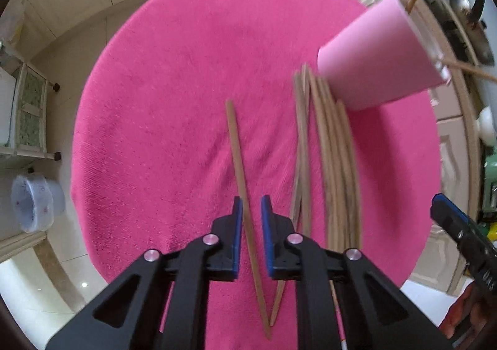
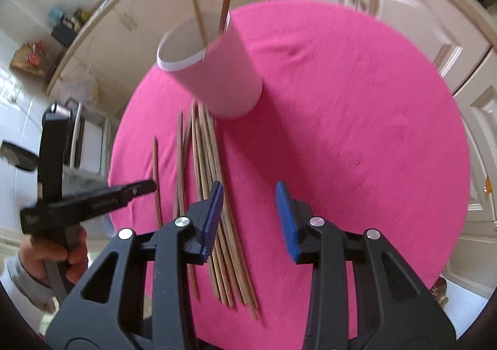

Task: Organize utensils
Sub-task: 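Grasp a chopstick with the left tool while the right tool grasps another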

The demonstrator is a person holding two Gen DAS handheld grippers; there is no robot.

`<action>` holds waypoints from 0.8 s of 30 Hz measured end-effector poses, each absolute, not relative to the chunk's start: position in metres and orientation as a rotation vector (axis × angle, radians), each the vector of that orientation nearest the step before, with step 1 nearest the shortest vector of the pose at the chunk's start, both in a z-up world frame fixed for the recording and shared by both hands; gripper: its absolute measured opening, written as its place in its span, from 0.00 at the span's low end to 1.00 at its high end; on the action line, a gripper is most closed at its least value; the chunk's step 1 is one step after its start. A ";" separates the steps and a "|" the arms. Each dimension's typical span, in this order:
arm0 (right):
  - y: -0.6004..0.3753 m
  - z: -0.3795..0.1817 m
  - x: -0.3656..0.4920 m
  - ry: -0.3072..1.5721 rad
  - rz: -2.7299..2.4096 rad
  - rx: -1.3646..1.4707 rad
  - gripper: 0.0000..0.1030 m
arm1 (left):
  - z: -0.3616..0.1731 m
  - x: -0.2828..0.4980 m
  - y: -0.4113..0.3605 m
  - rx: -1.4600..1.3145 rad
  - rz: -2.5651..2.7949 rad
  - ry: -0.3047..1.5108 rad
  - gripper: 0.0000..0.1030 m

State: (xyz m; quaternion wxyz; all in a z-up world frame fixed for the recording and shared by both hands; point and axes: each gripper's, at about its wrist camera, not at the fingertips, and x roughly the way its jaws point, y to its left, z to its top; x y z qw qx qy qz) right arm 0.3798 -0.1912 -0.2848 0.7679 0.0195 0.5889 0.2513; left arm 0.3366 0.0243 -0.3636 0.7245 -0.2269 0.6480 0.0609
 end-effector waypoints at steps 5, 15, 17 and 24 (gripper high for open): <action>-0.181 -0.304 0.373 1.335 0.569 -0.008 0.34 | -0.372 0.340 0.010 -0.440 0.164 1.481 0.07; -0.161 -0.326 0.375 1.398 0.650 -0.042 0.29 | -0.370 0.353 0.007 -0.437 0.158 1.502 0.05; -0.154 -0.328 0.378 1.407 0.667 -0.054 0.27 | -0.370 0.350 0.011 -0.458 0.157 1.496 0.05; -0.135 -0.335 0.388 1.436 0.697 -0.100 0.19 | -0.373 0.338 0.032 -0.505 0.153 1.484 0.05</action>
